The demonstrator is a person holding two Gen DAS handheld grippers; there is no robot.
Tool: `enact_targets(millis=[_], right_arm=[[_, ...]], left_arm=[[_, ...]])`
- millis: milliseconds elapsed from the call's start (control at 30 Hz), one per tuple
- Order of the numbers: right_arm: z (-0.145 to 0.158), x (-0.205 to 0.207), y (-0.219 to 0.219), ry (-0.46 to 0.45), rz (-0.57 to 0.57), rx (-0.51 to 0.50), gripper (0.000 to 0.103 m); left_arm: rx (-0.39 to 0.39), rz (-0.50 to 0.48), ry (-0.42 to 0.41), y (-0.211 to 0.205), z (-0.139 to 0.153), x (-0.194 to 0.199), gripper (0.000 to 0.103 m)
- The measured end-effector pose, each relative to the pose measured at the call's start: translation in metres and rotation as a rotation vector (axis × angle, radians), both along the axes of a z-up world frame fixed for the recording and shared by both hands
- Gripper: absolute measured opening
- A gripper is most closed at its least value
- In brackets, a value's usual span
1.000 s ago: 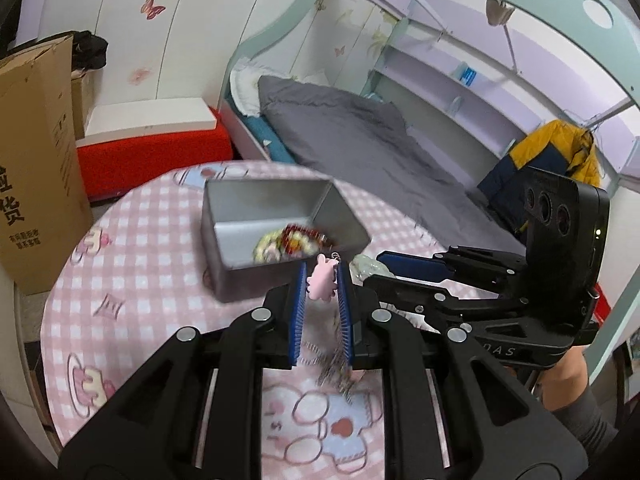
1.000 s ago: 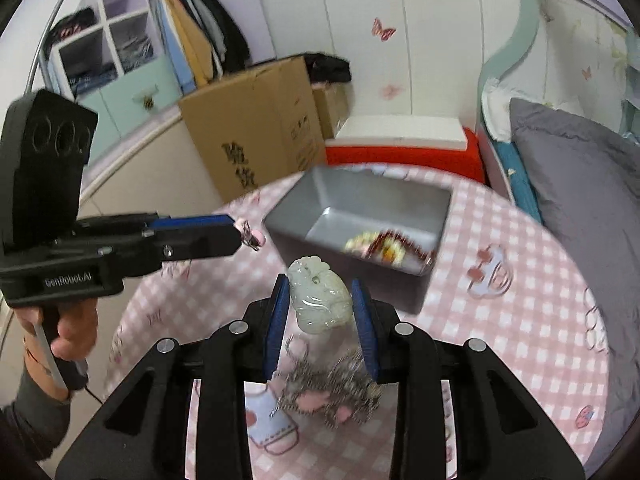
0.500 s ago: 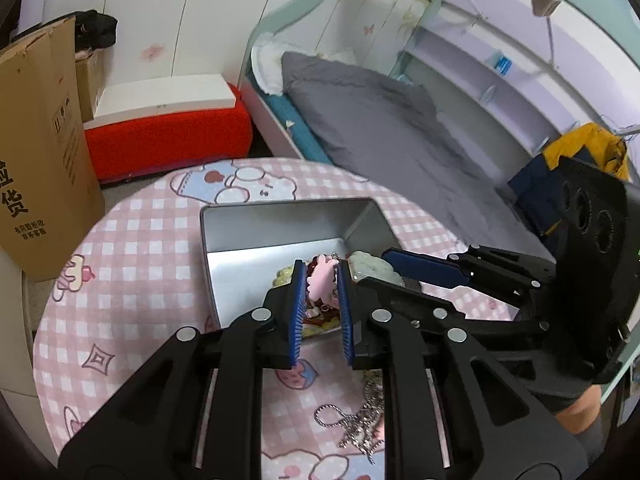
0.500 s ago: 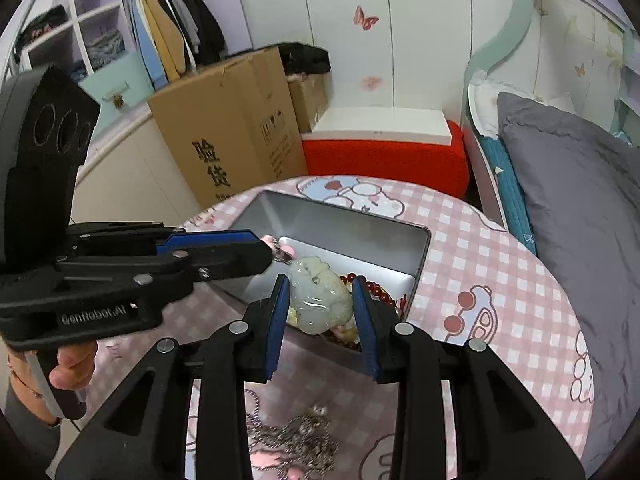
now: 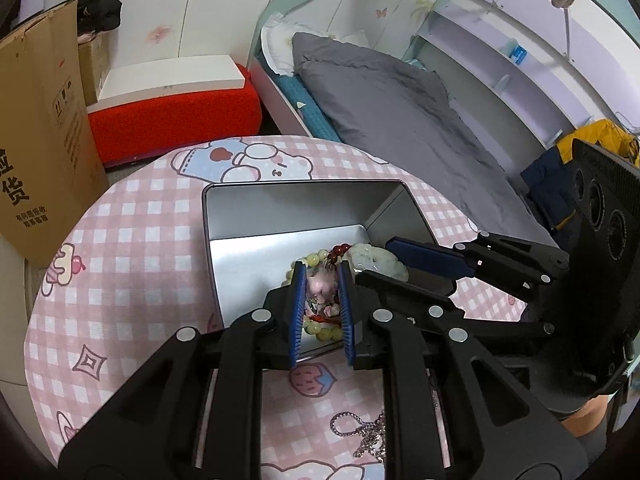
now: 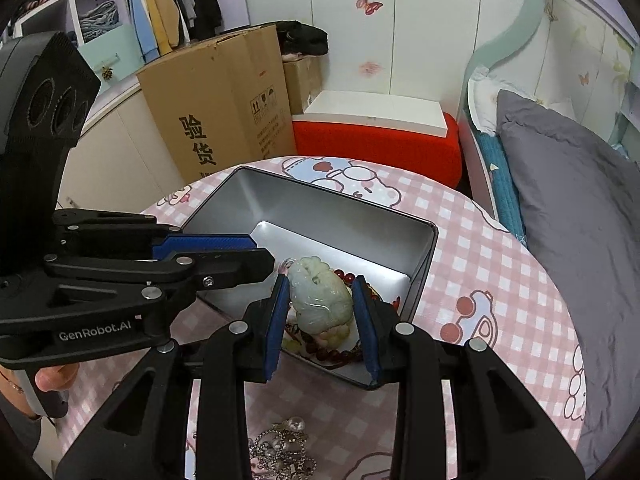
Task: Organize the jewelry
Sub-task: 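Drop the pink charm into the box with the left gripper while the right gripper carries the jade pendant there, then grasp the silver chains with the right gripper and lift them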
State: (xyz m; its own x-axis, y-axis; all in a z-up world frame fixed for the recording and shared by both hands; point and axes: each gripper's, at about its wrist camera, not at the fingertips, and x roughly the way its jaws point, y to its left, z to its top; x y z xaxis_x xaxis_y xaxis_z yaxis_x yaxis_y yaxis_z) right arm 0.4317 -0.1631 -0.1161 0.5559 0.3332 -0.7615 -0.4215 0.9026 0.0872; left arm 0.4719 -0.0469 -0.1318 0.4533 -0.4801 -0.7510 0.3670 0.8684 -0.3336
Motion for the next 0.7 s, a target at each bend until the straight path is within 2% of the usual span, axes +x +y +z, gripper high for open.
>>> enact_targets(millis=[100, 133, 167, 200, 467, 700], right_arm=[[0.000, 0.000, 0.000, 0.005, -0.008, 0.010, 0.031], [0.000, 0.000, -0.002, 0.011, -0.010, 0.022, 0.031], [0.001, 0.000, -0.003, 0.016, -0.011, 0.029, 0.031], [0.001, 0.000, -0.003, 0.015, -0.015, 0.033, 0.031], [0.021, -0.022, -0.016, -0.027, -0.019, 0.062, 0.032], [0.030, -0.060, -0.036, -0.057, -0.023, 0.081, 0.033]], left_arm=[[-0.004, 0.003, 0.003, 0.002, 0.000, -0.001, 0.028], [-0.008, 0.000, -0.002, 0.002, 0.002, -0.003, 0.035], [-0.009, 0.002, -0.012, 0.003, 0.005, -0.005, 0.048], [-0.008, 0.005, -0.020, 0.003, 0.007, -0.007, 0.052], [-0.027, 0.014, -0.047, 0.010, 0.022, -0.028, 0.052], [-0.011, 0.021, -0.113, 0.019, 0.035, -0.063, 0.052]])
